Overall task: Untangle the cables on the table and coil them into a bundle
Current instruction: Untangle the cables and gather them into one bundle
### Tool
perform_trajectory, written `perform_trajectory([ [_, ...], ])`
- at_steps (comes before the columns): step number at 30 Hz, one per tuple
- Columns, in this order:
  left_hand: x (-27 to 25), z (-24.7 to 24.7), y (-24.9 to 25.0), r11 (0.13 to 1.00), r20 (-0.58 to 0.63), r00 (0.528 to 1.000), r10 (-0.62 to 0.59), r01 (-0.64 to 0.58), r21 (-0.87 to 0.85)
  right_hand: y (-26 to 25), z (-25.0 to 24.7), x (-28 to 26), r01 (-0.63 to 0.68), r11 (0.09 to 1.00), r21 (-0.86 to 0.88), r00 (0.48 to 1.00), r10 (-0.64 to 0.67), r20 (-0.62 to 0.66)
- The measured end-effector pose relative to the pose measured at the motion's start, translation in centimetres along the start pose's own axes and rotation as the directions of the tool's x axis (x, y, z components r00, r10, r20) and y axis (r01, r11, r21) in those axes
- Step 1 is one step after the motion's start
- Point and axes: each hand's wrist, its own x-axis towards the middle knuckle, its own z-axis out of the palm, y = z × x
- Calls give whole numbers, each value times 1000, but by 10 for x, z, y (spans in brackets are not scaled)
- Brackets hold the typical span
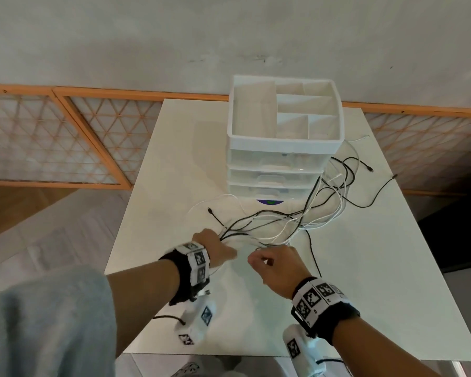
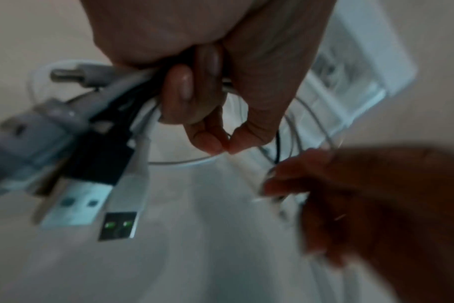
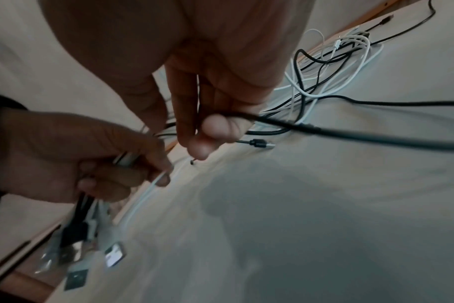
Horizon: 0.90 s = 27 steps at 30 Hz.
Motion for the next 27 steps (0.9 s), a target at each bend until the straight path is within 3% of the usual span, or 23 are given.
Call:
perform_trajectory([
  [4,-14,-16,33,896,68,997,40,-6,-444,-17,-7,3,30,998,53,999,-29,-21],
  [7,-24,-21,45,833,97,993,61,3,-553,-21,-7,10,38,997,74,989,-27,-148],
  [9,-27,-29,46,847,83,992,97,-38,-531,-22,-9,12,42,994,101,988,-27,-152],
  [14,-31,-71,39,880,5,975,223,-199,-432,-11,-36,0,72,972,224,996,-80,28],
  [19,-43,-96,42,857,-34,937,348,-332,-394,-4,-66,-10,195,975,105,980,-197,18],
  [24,-59,-79,61,828,90,869,486,-425,-367,-33,-73,-12,246,967,70,969,-248,22],
  [27,-68,-71,70,830,96,846,524,-482,-282,-49,-77,-10,275,955,109,962,-272,-35],
])
